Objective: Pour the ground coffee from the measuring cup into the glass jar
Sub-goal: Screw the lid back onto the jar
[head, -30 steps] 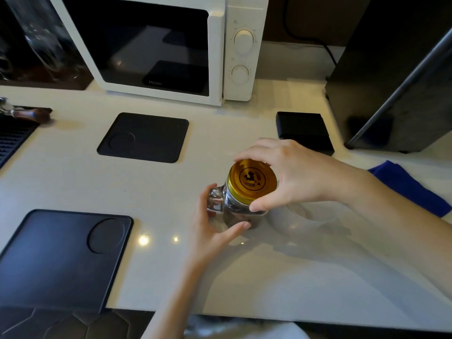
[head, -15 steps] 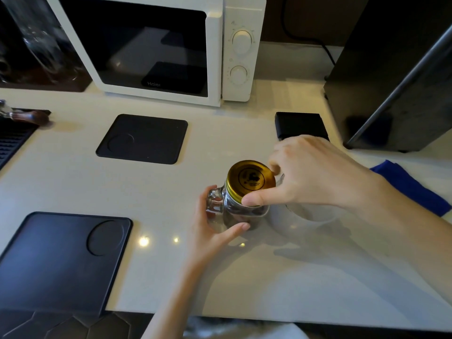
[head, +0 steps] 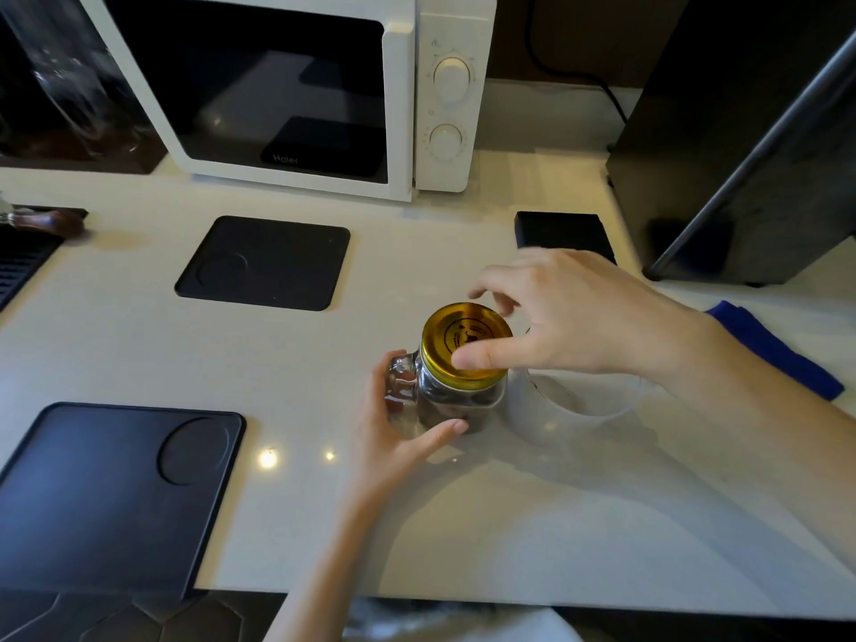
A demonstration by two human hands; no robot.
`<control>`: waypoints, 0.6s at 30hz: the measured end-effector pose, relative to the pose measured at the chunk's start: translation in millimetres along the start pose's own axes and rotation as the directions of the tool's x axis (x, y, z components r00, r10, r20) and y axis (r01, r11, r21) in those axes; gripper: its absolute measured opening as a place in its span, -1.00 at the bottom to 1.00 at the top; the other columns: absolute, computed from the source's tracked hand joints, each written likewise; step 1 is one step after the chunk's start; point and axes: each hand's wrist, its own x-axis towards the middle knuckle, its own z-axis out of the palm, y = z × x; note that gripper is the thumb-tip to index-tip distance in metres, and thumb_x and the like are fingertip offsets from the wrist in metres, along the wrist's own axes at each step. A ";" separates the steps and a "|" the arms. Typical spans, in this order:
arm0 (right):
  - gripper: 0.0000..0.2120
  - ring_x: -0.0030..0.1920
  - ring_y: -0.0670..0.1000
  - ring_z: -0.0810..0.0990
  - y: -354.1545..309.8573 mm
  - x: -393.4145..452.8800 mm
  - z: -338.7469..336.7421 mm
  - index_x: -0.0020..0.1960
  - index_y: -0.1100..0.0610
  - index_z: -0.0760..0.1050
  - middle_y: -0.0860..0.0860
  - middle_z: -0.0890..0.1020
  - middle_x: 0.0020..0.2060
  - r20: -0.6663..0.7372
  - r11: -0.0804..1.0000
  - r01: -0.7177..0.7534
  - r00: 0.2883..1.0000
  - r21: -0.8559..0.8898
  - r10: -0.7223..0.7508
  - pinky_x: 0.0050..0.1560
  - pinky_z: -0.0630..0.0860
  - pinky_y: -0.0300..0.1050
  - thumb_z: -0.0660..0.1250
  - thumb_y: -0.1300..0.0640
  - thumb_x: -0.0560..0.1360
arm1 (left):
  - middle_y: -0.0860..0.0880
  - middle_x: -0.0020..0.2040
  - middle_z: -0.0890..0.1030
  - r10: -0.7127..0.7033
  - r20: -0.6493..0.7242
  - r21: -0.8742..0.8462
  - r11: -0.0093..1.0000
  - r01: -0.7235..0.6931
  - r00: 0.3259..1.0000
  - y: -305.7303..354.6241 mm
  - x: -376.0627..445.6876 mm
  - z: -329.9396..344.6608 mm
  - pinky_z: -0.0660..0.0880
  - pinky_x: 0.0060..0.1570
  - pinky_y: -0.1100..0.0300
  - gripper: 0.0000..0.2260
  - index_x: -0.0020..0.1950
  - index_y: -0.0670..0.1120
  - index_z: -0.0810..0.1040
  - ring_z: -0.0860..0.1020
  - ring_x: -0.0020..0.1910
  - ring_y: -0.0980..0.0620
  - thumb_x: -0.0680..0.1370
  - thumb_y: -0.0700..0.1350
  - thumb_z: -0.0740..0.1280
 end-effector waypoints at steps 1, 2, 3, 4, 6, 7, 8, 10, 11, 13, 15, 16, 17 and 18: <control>-0.33 0.10 -0.03 0.44 0.9 0.3 1.4 0.28 -0.03 0.35 -0.08 0.51 0.07 0.029 0.999 0.035 0.999 0.033 -0.036 0.01 0.43 -0.08 0.28 -0.37 0.29 | -0.01 0.13 0.59 0.000 -0.001 -0.006 1.000 0.000 1.000 -0.4 0.2 0.1 0.55 0.04 0.10 -0.22 0.29 0.02 0.34 0.59 0.06 0.05 0.14 0.12 0.54; -0.32 0.18 -0.05 0.39 1.1 0.1 3.1 0.33 -0.05 0.30 -0.09 0.47 0.17 0.072 0.995 0.068 0.995 0.073 -0.073 0.11 0.41 -0.09 0.38 -0.27 0.30 | -0.02 0.12 0.59 0.000 -0.002 -0.011 1.000 0.000 1.000 -1.2 0.5 0.2 0.54 0.05 0.08 -0.22 0.29 0.01 0.34 0.59 0.06 0.04 0.14 0.11 0.54; -0.31 0.22 -0.06 0.37 0.6 -0.2 5.1 0.35 -0.07 0.27 -0.10 0.44 0.23 0.119 0.989 0.086 0.988 0.116 -0.100 0.17 0.40 -0.09 0.43 -0.17 0.31 | -0.02 0.12 0.59 0.000 -0.002 -0.012 1.000 0.000 1.000 -1.4 0.6 0.3 0.54 0.06 0.08 -0.22 0.30 -0.01 0.34 0.59 0.06 0.04 0.14 0.11 0.54; -0.33 0.21 -0.05 0.39 -0.3 -0.5 7.2 0.35 -0.07 0.28 -0.10 0.45 0.23 0.139 0.986 0.091 0.984 0.137 -0.110 0.17 0.42 -0.07 0.44 -0.12 0.31 | -0.02 0.11 0.59 0.001 0.000 -0.007 1.000 -0.001 1.000 -1.2 0.6 0.5 0.54 0.05 0.10 -0.21 0.30 -0.01 0.34 0.59 0.05 0.05 0.14 0.11 0.54; -0.42 0.10 -0.01 0.48 -2.8 -0.3 8.7 0.29 -0.04 0.34 -0.07 0.52 0.13 0.086 0.993 0.075 0.993 0.087 -0.082 0.07 0.49 -0.02 0.38 -0.20 0.34 | 0.01 0.11 0.59 0.010 0.003 0.003 1.000 -0.010 1.000 -0.6 0.8 -0.1 0.53 0.02 0.17 -0.21 0.30 -0.01 0.34 0.59 0.03 0.09 0.14 0.13 0.53; -0.43 0.01 0.01 0.52 -3.4 -0.2 6.9 0.23 -0.01 0.39 -0.05 0.58 0.03 0.034 0.998 0.056 0.998 0.028 -0.057 0.00 0.51 -0.01 0.29 -0.31 0.35 | 0.03 0.11 0.58 0.013 0.004 0.008 1.000 -0.013 1.000 -0.2 0.8 -0.4 0.53 0.00 0.20 -0.21 0.30 0.00 0.34 0.58 0.03 0.11 0.14 0.15 0.53; -0.39 -0.12 0.00 0.55 -3.3 0.1 4.4 0.16 0.03 0.44 -0.04 0.60 -0.13 -0.014 0.999 0.026 1.000 -0.025 -0.027 -0.10 0.51 -0.03 0.17 -0.40 0.35 | 0.05 0.12 0.58 0.011 0.008 0.011 1.000 -0.011 1.000 0.1 0.9 -0.7 0.53 -0.01 0.23 -0.21 0.30 0.01 0.34 0.58 0.04 0.12 0.14 0.16 0.53; -0.32 -0.29 -0.11 0.47 0.3 -0.8 1.3 0.04 0.07 0.49 -0.08 0.54 -0.35 -0.070 0.999 -0.017 0.997 -0.038 0.015 -0.29 0.41 -0.16 0.04 -0.46 0.30 | 0.05 0.13 0.57 0.005 0.013 0.002 1.000 -0.005 1.000 1.2 0.5 -0.3 0.53 -0.01 0.26 -0.21 0.31 0.02 0.34 0.58 0.05 0.11 0.15 0.15 0.53; -0.36 -0.27 -0.15 0.44 2.2 -1.6 1.5 0.08 0.05 0.48 -0.10 0.53 -0.30 -0.076 1.000 -0.007 0.997 0.001 0.007 -0.29 0.35 -0.21 0.11 -0.44 0.31 | 0.03 0.12 0.58 0.003 0.012 -0.010 1.000 -0.003 1.000 1.4 0.4 -0.1 0.53 -0.01 0.26 -0.22 0.30 0.01 0.34 0.58 0.05 0.11 0.15 0.13 0.53; -0.37 -0.01 -0.17 0.40 6.0 -3.5 5.0 0.28 -0.05 0.35 -0.16 0.49 0.04 0.006 0.995 0.042 0.999 0.096 -0.042 -0.06 0.36 -0.23 0.36 -0.29 0.30 | 0.00 0.11 0.59 0.001 0.011 -0.028 1.000 -0.001 1.000 0.7 0.4 0.2 0.52 0.00 0.25 -0.23 0.29 -0.02 0.35 0.58 0.05 0.10 0.15 0.11 0.54; -0.30 0.20 -0.14 0.35 9.0 -4.1 10.7 0.34 -0.09 0.28 -0.16 0.42 0.21 0.096 0.980 0.037 0.994 0.194 -0.056 0.13 0.34 -0.22 0.47 -0.14 0.28 | 0.02 0.11 0.59 0.007 0.011 -0.023 1.000 -0.007 1.000 0.4 0.4 -0.1 0.52 0.00 0.24 -0.22 0.29 -0.03 0.35 0.58 0.05 0.11 0.15 0.12 0.53; -0.36 0.17 -0.10 0.41 8.4 -4.0 14.0 0.30 -0.07 0.33 -0.14 0.46 0.17 0.067 0.977 0.033 0.997 0.210 -0.048 0.10 0.39 -0.19 0.47 -0.15 0.28 | 0.02 0.11 0.59 0.011 0.009 -0.018 1.000 -0.011 1.000 0.3 0.5 -0.1 0.52 0.01 0.22 -0.22 0.29 -0.02 0.35 0.58 0.05 0.11 0.14 0.12 0.53; -0.44 0.05 -0.08 0.47 8.0 -3.4 16.8 0.20 -0.03 0.41 -0.11 0.51 0.05 0.003 0.979 0.029 1.000 0.203 -0.031 0.00 0.44 -0.15 0.43 -0.23 0.29 | 0.03 0.11 0.59 0.009 0.006 -0.012 1.000 -0.009 1.000 0.1 0.6 -0.2 0.53 0.01 0.20 -0.22 0.29 -0.01 0.35 0.58 0.05 0.10 0.14 0.13 0.53; -0.49 -0.09 -0.08 0.48 7.4 -2.8 17.4 0.08 0.01 0.46 -0.10 0.53 -0.09 -0.075 0.983 0.021 0.997 0.180 -0.007 -0.13 0.44 -0.12 0.36 -0.32 0.30 | 0.04 0.11 0.59 0.005 0.004 -0.009 1.000 -0.005 1.000 0.4 0.2 -0.2 0.53 0.01 0.19 -0.23 0.29 0.02 0.35 0.58 0.05 0.11 0.14 0.13 0.54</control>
